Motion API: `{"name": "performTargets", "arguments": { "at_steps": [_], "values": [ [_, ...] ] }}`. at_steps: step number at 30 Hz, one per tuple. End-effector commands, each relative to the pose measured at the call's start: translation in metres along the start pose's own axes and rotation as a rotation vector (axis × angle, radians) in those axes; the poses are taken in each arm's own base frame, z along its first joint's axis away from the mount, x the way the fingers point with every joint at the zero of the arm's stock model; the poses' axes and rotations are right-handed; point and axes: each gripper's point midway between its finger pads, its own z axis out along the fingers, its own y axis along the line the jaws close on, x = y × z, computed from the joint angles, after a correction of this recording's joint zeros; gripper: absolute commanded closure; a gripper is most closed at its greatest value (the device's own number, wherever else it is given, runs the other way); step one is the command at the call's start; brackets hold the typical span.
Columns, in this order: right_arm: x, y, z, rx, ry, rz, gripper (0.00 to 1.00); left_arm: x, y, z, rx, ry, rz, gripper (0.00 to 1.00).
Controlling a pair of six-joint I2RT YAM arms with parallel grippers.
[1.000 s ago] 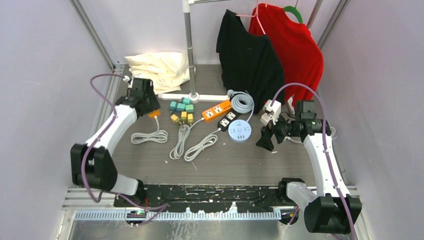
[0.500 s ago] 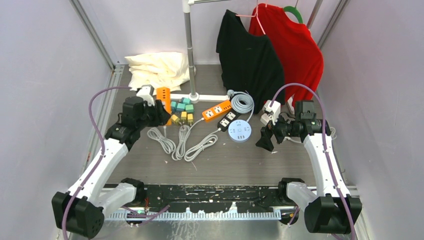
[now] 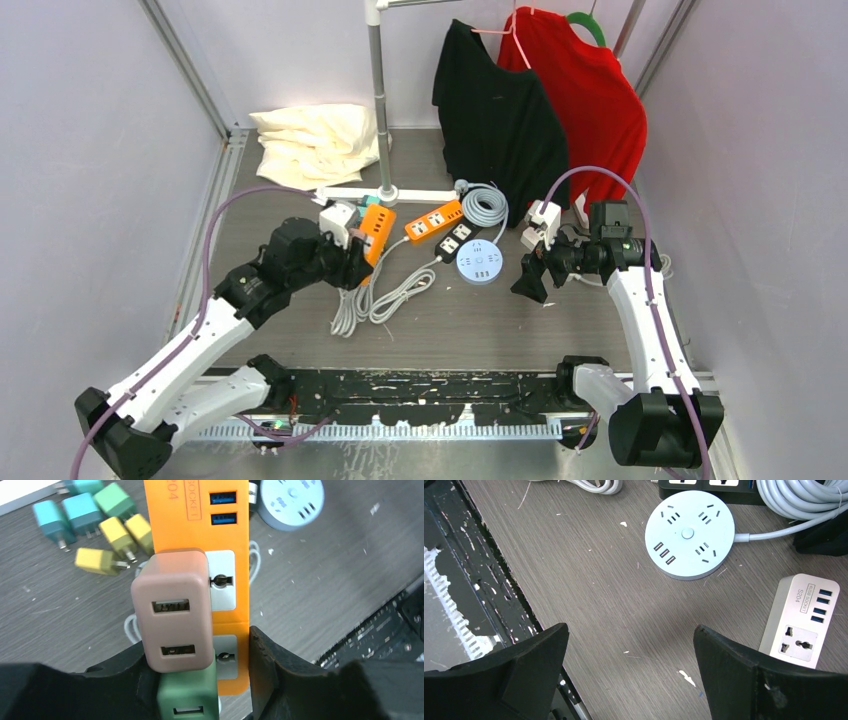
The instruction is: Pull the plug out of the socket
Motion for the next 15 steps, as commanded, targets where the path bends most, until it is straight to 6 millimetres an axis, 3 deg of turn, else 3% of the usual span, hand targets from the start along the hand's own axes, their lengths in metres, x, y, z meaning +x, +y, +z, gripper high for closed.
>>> {"name": "performTargets", "arguments": {
  "at_steps": [1,8,15],
  "values": [
    [-0.008,0.005,0.000,-0.023,-0.033,-0.026,0.00,-0.037,-0.041,-0.015,0.121,-0.115,0.170,1.00],
    [-0.011,0.005,-0.001,-0.022,-0.040,-0.030,0.00,-0.009,-0.097,0.013,0.269,-0.019,0.437,1.00],
    [-0.015,0.005,-0.003,-0.021,-0.047,-0.027,0.00,0.015,-0.157,0.050,0.471,0.008,0.566,1.00]
  ]
}}
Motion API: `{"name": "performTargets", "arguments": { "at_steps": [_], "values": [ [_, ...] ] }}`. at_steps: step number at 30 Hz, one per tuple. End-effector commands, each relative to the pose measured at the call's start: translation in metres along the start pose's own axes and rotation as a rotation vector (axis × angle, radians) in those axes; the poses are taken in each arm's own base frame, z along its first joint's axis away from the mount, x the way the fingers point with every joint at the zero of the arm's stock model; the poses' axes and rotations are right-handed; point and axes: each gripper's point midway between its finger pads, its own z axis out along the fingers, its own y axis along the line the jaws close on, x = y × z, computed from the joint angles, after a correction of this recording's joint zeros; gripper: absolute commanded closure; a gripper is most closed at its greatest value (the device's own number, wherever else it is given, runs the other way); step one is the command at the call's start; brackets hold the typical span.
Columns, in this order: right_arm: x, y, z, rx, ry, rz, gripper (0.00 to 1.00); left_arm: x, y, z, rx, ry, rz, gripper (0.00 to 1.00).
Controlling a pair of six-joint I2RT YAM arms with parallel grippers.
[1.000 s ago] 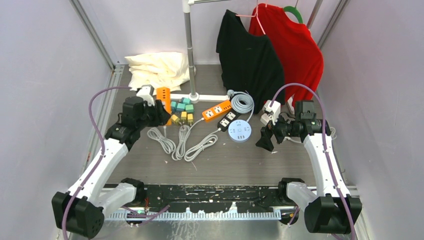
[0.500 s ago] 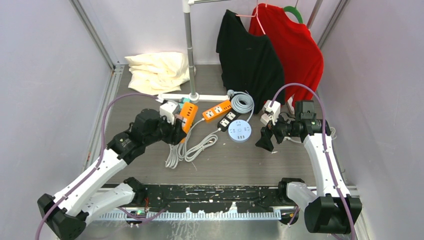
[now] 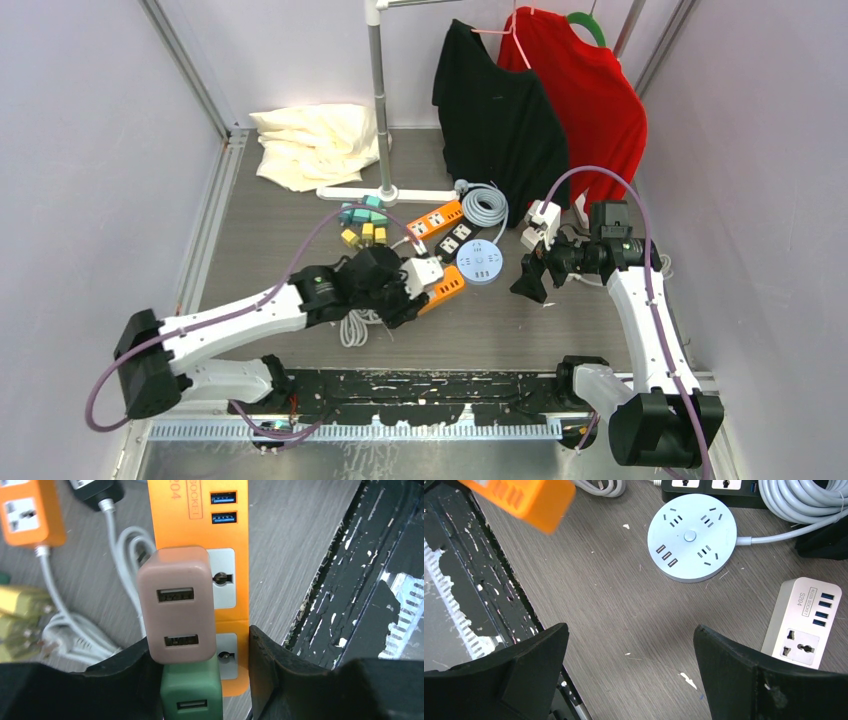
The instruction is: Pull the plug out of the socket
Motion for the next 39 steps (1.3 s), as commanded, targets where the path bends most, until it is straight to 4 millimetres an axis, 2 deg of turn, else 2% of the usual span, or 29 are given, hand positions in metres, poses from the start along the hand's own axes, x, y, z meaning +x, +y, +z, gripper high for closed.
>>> {"name": "performTargets", "arguments": {
  "at_steps": [1,8,12,15,20,23,28,29,34,39],
  "values": [
    [-0.013,0.003,-0.004,-0.009,-0.038,-0.023,0.00,-0.072,-0.021,0.017,0.107,-0.231,0.120,1.00],
    [-0.017,0.000,-0.006,0.007,-0.044,-0.007,0.00,-0.080,-0.051,0.081,0.245,-0.250,0.183,1.00],
    [-0.017,-0.002,-0.007,0.017,-0.049,-0.001,0.00,-0.071,-0.057,0.113,0.275,-0.227,0.194,0.97],
    [-0.017,-0.002,-0.008,0.018,-0.052,0.008,0.00,-0.063,-0.058,0.131,0.279,-0.209,0.176,0.84],
    [-0.016,-0.003,-0.006,0.011,-0.050,0.017,0.00,-0.055,-0.054,0.146,0.250,-0.185,0.138,0.59],
    [-0.014,0.001,-0.006,-0.014,-0.049,-0.011,0.00,-0.059,-0.052,0.144,0.236,-0.223,0.134,0.48],
    [-0.010,0.019,-0.006,-0.096,-0.064,-0.114,0.00,-0.073,-0.054,0.124,0.234,-0.331,0.155,0.38],
    [-0.009,0.022,-0.006,-0.111,-0.068,-0.137,0.00,-0.073,-0.053,0.121,0.228,-0.346,0.155,0.30],
    [-0.001,0.032,-0.002,-0.174,-0.085,-0.234,0.00,-0.074,-0.052,0.104,0.217,-0.405,0.154,0.24],
    [-0.006,0.054,-0.004,-0.280,-0.171,-0.384,0.00,-0.083,-0.051,0.074,0.218,-0.513,0.153,0.20]
  ]
}}
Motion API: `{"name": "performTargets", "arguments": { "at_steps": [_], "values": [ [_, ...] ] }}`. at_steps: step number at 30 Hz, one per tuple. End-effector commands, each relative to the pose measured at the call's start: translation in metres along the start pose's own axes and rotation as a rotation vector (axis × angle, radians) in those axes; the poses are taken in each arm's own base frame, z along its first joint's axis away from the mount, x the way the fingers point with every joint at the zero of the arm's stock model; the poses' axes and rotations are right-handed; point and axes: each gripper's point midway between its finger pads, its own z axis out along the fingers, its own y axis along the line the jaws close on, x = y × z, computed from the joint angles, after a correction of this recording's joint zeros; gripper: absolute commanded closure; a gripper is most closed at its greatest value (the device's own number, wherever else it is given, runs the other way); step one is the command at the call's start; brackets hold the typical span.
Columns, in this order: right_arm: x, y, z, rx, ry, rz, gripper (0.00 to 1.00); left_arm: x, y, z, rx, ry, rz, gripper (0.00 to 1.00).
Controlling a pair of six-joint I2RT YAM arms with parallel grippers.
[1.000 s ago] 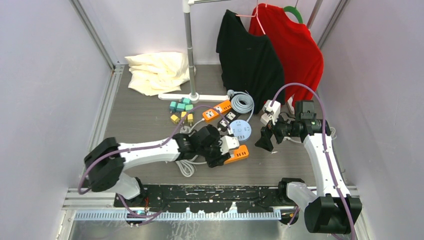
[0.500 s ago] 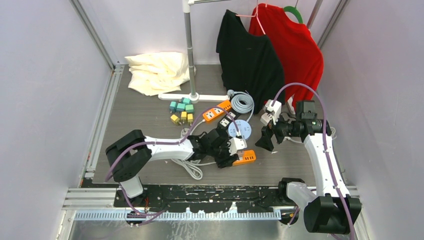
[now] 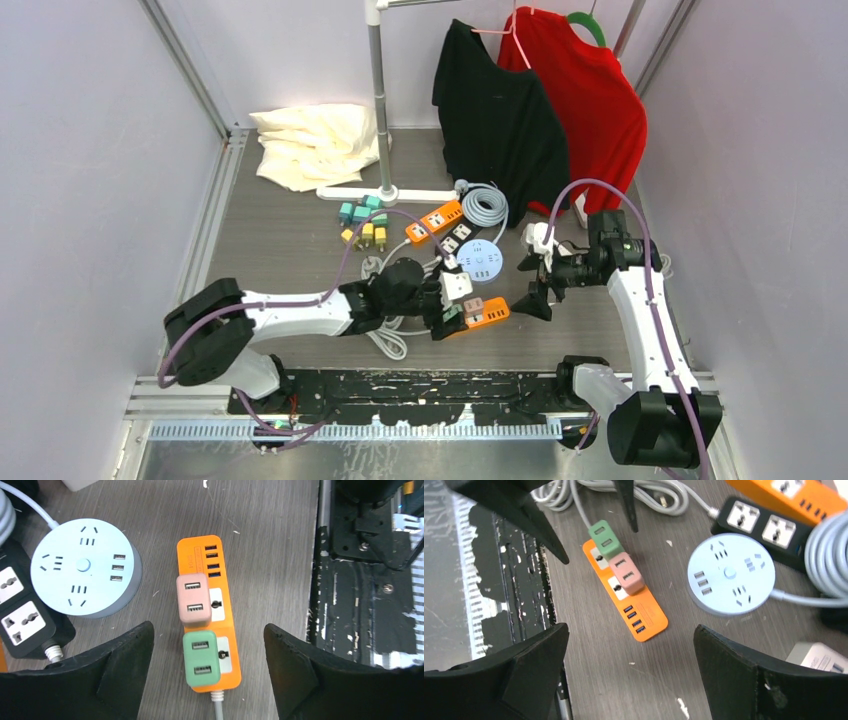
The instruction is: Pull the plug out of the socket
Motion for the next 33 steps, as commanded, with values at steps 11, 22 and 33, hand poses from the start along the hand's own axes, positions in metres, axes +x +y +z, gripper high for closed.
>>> {"name": "performTargets", "arguments": {
  "at_steps": [11,22,33],
  "values": [
    [-0.010,0.028,0.044,-0.321,-0.087,-0.366,0.16,-0.018,0.005,-0.040,-0.060,-0.330,0.022,0.04],
    [0.015,-0.001,0.095,-0.208,0.057,-0.375,0.29,-0.002,0.013,-0.026,-0.099,-0.367,0.091,0.09],
    [0.032,0.009,0.118,-0.266,0.139,-0.435,0.38,0.002,0.015,-0.015,-0.090,-0.320,0.066,0.29]
  ]
}}
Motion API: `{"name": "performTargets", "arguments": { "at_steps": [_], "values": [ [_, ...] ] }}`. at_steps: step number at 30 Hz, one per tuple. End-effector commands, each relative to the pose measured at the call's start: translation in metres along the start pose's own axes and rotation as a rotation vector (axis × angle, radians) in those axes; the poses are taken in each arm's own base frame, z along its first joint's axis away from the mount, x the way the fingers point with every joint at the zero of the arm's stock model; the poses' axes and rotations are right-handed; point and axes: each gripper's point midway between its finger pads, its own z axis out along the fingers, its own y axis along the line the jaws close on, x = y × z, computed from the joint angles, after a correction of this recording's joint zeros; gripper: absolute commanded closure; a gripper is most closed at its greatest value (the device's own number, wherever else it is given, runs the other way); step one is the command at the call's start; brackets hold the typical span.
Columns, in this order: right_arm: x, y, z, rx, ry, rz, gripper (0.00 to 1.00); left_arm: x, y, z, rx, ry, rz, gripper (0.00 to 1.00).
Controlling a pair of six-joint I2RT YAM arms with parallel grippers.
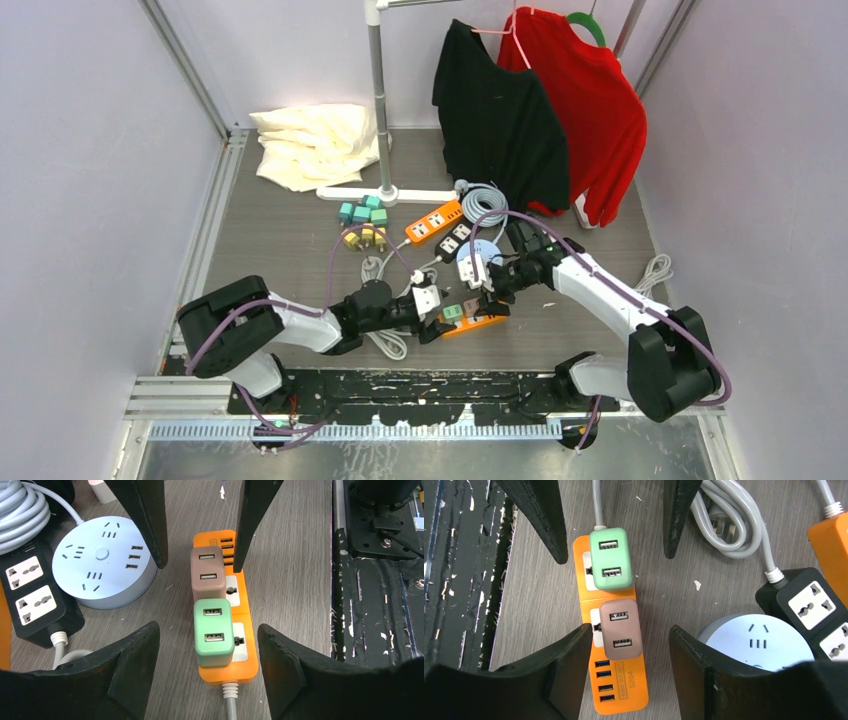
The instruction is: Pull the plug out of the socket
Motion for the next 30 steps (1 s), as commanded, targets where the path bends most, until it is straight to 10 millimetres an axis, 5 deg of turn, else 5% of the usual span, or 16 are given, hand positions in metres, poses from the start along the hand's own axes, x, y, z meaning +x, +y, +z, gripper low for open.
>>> {"name": "performTargets", "arguments": {
  "at_steps": [1,9,15,22,28,30],
  "values": [
    [0.000,-0.005,0.007,0.005,0.020,-0.041,0.39,-0.024,0.008,0.010,-0.016,-0.073,0.030,0.30],
    [0.003,0.005,0.012,-0.041,0.032,-0.075,0.47,-0.017,0.007,0.018,0.004,-0.032,0.014,0.42],
    [-0.001,0.008,0.010,-0.053,0.022,-0.092,0.55,-0.014,0.006,0.021,0.014,-0.015,0.008,0.63],
    [-0.006,0.014,0.009,-0.080,0.001,-0.103,0.61,-0.012,0.001,0.023,0.046,-0.006,0.014,0.76],
    [-0.010,0.015,0.007,-0.089,-0.014,-0.098,0.80,-0.006,-0.003,0.026,0.077,0.019,0.010,1.00],
    [-0.011,0.010,0.003,-0.068,-0.018,-0.066,0.85,-0.005,-0.003,0.026,0.080,0.023,0.011,1.00]
  ]
}}
